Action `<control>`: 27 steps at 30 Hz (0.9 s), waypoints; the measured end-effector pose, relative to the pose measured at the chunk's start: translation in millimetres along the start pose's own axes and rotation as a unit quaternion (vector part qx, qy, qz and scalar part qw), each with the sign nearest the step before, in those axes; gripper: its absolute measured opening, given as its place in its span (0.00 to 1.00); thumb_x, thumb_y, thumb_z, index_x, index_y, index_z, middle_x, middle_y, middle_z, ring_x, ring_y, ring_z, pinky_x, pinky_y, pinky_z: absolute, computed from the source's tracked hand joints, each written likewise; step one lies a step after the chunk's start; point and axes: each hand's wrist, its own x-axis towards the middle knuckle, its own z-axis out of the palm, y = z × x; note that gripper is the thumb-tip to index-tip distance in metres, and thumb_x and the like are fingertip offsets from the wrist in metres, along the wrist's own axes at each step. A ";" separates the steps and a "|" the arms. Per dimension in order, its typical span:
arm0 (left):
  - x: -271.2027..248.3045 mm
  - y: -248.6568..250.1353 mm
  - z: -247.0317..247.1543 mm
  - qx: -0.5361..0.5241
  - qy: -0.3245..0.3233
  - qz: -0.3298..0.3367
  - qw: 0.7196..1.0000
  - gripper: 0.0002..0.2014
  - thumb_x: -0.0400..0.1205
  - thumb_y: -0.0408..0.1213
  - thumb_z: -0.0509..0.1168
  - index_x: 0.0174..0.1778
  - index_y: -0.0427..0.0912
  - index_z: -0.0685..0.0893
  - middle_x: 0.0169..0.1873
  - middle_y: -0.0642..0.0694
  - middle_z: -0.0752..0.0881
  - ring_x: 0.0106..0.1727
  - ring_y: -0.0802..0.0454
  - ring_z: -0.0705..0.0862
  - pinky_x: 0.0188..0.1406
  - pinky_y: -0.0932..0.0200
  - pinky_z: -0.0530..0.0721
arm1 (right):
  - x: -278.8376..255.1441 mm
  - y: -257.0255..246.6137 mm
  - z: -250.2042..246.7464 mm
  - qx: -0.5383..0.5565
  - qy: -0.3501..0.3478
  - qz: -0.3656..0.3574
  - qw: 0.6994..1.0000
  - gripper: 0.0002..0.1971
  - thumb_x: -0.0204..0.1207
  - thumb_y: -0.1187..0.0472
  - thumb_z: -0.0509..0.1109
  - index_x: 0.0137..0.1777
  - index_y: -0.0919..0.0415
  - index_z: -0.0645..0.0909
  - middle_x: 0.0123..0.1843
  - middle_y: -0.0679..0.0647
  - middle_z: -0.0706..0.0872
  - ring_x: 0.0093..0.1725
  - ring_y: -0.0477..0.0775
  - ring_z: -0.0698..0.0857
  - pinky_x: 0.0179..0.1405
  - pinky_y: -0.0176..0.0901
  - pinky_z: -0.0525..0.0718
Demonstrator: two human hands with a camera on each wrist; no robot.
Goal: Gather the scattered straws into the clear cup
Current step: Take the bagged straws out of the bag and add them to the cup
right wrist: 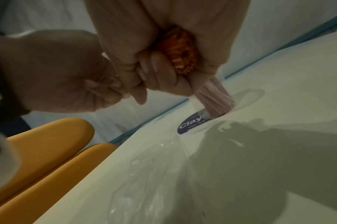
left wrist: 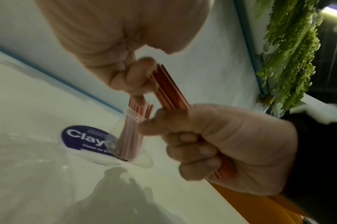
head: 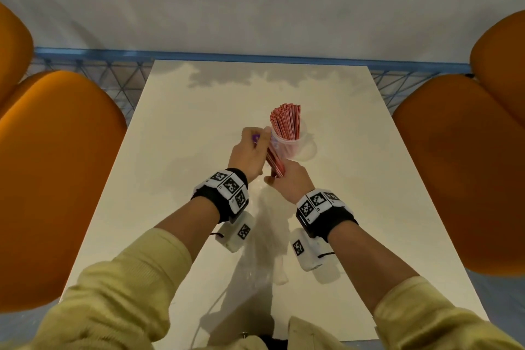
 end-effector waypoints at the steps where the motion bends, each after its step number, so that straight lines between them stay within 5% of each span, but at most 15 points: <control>1: 2.9 2.7 4.4 -0.020 0.012 0.021 1.000 0.19 0.84 0.56 0.52 0.61 0.46 0.73 0.36 0.47 0.85 0.27 0.50 0.79 0.28 0.61 0.76 | 1.7 -3.8 -1.4 -0.003 -0.005 -0.011 1.000 0.05 0.73 0.63 0.71 0.45 0.61 0.78 0.41 0.54 0.83 0.43 0.55 0.81 0.44 0.40 0.74; 4: 13.8 5.9 14.6 -0.048 0.058 0.061 0.995 0.11 0.85 0.49 0.56 0.53 0.45 0.75 0.29 0.56 0.79 0.28 0.58 0.78 0.29 0.63 0.76 | 9.0 -12.6 -6.8 0.015 0.001 -0.038 0.999 0.15 0.72 0.66 0.71 0.59 0.68 0.79 0.50 0.62 0.88 0.50 0.61 0.86 0.50 0.45 0.81; 9: 37.1 13.7 21.0 -0.028 0.107 0.069 0.991 0.10 0.86 0.45 0.55 0.44 0.44 0.72 0.27 0.54 0.76 0.27 0.60 0.75 0.22 0.78 0.72 | 29.8 -16.2 -20.6 0.003 -0.002 -0.059 0.998 0.10 0.73 0.65 0.70 0.53 0.68 0.80 0.42 0.59 0.86 0.43 0.57 0.83 0.38 0.39 0.76; 14: 71.3 37.0 18.0 -0.002 0.180 0.100 0.979 0.12 0.87 0.44 0.53 0.48 0.39 0.74 0.24 0.56 0.73 0.24 0.62 0.71 0.20 0.66 0.68 | 56.0 -6.7 -41.7 -0.002 0.037 -0.055 0.998 0.17 0.70 0.52 0.70 0.56 0.59 0.80 0.50 0.55 0.87 0.49 0.55 0.84 0.52 0.49 0.85; 19: 104.5 53.4 20.1 0.038 0.186 0.121 0.974 0.10 0.87 0.44 0.52 0.47 0.42 0.68 0.24 0.54 0.72 0.27 0.50 0.73 0.30 0.60 0.65 | 73.1 15.4 -57.7 -0.009 0.124 -0.019 0.992 0.24 0.79 0.51 0.63 0.73 0.60 0.71 0.70 0.57 0.73 0.71 0.56 0.68 0.69 0.43 0.67; 24: 112.5 43.2 39.1 0.117 0.122 0.140 0.976 0.16 0.87 0.46 0.51 0.55 0.35 0.73 0.30 0.47 0.77 0.34 0.45 0.76 0.34 0.57 0.69 | 87.7 30.3 -50.1 -0.059 0.052 0.052 0.996 0.29 0.84 0.58 0.57 0.82 0.63 0.52 0.84 0.58 0.57 0.82 0.59 0.56 0.81 0.46 0.54; 27: 112.5 29.3 48.2 0.186 0.099 0.162 0.964 0.16 0.87 0.45 0.51 0.55 0.36 0.76 0.41 0.41 0.82 0.50 0.44 0.74 0.41 0.53 0.73 | 90.9 35.1 -48.6 -0.074 0.013 0.047 0.996 0.30 0.85 0.57 0.55 0.83 0.62 0.48 0.85 0.56 0.53 0.84 0.57 0.52 0.82 0.45 0.50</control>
